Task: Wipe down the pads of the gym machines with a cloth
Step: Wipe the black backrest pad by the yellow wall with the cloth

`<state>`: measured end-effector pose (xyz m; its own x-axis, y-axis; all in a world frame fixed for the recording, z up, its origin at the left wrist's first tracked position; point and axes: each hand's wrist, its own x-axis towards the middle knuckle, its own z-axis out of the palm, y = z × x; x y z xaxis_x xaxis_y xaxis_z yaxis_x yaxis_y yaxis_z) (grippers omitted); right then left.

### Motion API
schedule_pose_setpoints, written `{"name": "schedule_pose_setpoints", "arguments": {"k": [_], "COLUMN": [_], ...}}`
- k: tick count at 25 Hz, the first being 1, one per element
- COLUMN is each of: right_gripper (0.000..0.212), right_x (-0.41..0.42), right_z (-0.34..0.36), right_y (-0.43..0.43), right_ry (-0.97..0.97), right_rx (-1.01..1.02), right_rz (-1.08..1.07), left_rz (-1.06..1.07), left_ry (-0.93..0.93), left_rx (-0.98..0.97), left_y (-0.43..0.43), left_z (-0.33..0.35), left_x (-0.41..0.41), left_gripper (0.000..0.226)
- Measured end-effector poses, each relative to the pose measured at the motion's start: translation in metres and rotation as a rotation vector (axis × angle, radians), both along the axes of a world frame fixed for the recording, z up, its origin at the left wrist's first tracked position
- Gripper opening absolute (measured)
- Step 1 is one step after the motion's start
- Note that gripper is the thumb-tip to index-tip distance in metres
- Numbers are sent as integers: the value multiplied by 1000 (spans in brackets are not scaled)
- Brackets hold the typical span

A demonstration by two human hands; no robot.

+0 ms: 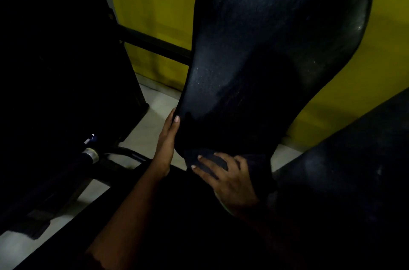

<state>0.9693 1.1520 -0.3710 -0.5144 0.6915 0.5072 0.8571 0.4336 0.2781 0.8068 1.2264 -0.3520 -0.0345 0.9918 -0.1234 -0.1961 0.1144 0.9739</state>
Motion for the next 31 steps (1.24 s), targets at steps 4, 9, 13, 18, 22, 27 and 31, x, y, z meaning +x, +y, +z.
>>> {"name": "schedule_pose_setpoints", "arguments": {"k": [4, 9, 13, 18, 22, 27, 31], "right_gripper": [56, 71, 67, 40, 38, 46, 57], "right_x": [15, -12, -21, -21, -2, 26, 69], "right_z": [122, 146, 83, 39, 100, 224, 255], "right_y": [66, 128, 101, 68, 95, 165, 160], "right_ry": [62, -72, -244, -220, -275, -324, -165], "right_rx": [163, 96, 53, 11, 111, 228, 236], "right_rz": [-71, -157, -12, 75, 193, 78, -148], "left_rz": [25, 9, 25, -28, -109, -62, -1], "left_ry": [66, -35, -242, -157, 24, 196, 387], "left_rx": [-9, 115, 38, 34, 48, 155, 258], "left_y": [18, 38, 34, 31, 40, 63, 71], "left_z": [18, 27, 18, 29, 45, 89, 98], "left_x": [-6, 13, 15, 7, -2, 19, 36], "left_gripper": [44, 63, 52, 52, 43, 65, 79]}}
